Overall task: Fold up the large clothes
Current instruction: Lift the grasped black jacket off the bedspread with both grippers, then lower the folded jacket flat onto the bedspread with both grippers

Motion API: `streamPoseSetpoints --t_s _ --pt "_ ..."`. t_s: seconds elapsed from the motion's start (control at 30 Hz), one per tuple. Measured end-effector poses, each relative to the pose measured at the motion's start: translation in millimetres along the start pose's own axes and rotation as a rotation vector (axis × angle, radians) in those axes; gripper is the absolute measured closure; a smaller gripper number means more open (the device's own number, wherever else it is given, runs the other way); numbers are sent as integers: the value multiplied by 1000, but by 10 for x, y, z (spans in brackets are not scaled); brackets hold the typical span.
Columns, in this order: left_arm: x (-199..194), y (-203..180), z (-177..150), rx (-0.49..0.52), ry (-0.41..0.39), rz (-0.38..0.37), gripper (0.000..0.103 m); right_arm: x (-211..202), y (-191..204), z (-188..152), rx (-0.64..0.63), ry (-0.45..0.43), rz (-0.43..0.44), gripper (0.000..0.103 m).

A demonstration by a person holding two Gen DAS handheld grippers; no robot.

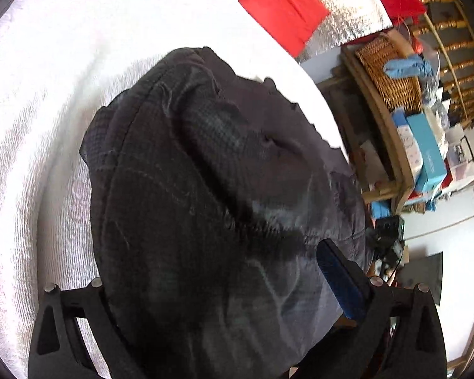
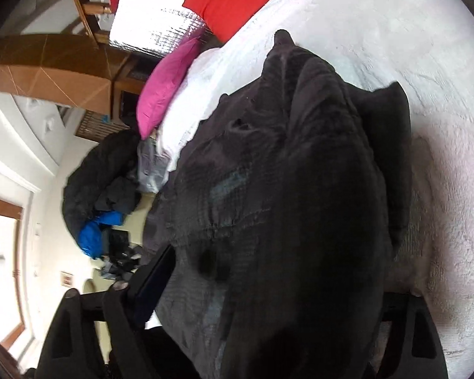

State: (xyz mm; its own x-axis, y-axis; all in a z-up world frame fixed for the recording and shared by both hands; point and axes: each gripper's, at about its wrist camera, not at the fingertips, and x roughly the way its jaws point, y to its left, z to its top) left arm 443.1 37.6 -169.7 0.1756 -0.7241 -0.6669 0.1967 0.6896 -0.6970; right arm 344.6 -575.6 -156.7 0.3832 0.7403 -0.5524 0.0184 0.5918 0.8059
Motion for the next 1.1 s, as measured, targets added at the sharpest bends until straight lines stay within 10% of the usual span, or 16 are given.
streamPoseSetpoints --t_s 0.6,0.8,0.93,1.1 --pt "-272 -314 129 98 -283 73 72 -98 682 105 -195 -216 -158 63" --pt "-318 -165 236 53 -328 144 71 -40 688 162 -196 -261 -167 64" --pt "-114 81 260 -36 -229 257 40 77 318 272 -60 -217 -147 52" --pt "-237 67 135 -66 -219 364 27 -1 194 229 7 -178 -225 41"
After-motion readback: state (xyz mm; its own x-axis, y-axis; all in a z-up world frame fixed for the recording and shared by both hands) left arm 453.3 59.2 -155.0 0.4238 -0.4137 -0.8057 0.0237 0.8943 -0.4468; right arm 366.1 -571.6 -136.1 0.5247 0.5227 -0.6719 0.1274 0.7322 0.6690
